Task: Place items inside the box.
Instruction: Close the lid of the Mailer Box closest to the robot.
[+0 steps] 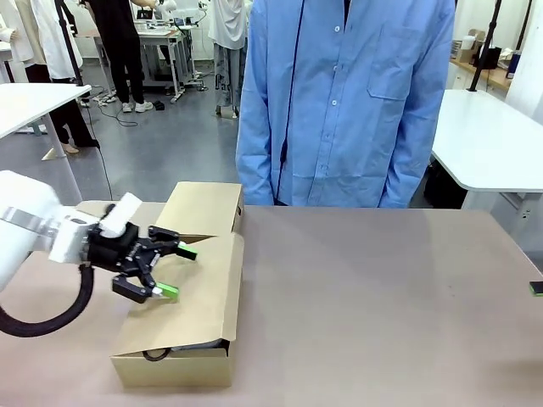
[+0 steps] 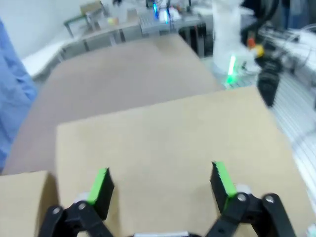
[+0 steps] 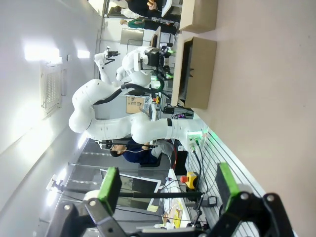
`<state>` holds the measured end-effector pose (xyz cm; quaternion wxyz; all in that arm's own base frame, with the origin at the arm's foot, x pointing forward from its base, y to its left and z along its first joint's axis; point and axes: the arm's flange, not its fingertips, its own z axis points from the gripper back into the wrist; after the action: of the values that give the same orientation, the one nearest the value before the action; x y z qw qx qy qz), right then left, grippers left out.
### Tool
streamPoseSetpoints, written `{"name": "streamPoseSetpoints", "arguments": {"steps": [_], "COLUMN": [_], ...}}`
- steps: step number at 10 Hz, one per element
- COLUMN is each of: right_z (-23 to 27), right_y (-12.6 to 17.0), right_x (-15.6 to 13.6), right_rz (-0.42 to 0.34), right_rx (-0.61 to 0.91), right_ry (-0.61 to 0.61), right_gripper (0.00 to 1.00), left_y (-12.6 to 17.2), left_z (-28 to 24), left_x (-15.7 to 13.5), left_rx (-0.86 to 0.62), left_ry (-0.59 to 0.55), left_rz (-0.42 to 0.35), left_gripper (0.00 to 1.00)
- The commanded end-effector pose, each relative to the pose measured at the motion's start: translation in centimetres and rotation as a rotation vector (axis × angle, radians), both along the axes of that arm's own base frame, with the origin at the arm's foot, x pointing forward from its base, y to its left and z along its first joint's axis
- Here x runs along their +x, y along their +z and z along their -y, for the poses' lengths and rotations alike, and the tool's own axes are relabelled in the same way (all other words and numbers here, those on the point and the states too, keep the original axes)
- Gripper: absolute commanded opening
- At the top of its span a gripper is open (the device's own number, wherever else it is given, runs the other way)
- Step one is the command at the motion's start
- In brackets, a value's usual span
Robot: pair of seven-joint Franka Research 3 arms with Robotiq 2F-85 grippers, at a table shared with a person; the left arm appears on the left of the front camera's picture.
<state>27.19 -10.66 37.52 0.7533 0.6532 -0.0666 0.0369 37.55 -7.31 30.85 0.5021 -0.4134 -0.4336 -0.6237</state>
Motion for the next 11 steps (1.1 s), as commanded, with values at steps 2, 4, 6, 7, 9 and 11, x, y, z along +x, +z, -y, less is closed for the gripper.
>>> {"name": "streamPoseSetpoints", "arguments": {"steps": [2, 4, 6, 7, 9, 11], "right_z": [0.1, 0.1, 0.1, 0.1, 0.1, 0.1], "right_y": [0.5, 0.5, 0.5, 0.5, 0.5, 0.5], "right_x": [0.0, 0.0, 0.0, 0.0, 0.0, 0.0], "right_rz": [-0.009, -0.009, -0.009, -0.009, -0.009, -0.009], "right_rx": [0.012, 0.012, 0.012, 0.012, 0.012, 0.012], "right_ry": [-0.005, -0.005, -0.005, -0.005, -0.005, -0.005], "right_gripper": [1.00, 1.00, 1.00, 1.00, 1.00, 1.00], "left_y": [3.6, 5.9, 7.6, 8.1, 8.1, 7.7], "left_z": [-6.1, -11.2, -16.3, -18.2, -20.4, -19.9], "left_x": [-7.6, -6.7, -5.8, -5.8, -3.9, -5.8], "left_rx": [-0.163, -0.065, -0.030, -0.003, -0.134, -0.027], "left_ry": [0.067, 0.098, 0.183, 0.214, 0.255, 0.248], "left_rz": [-0.267, -0.675, -0.856, -0.979, -1.276, -1.147], "left_gripper": [1.00, 1.00, 1.00, 1.00, 1.00, 1.00]}}
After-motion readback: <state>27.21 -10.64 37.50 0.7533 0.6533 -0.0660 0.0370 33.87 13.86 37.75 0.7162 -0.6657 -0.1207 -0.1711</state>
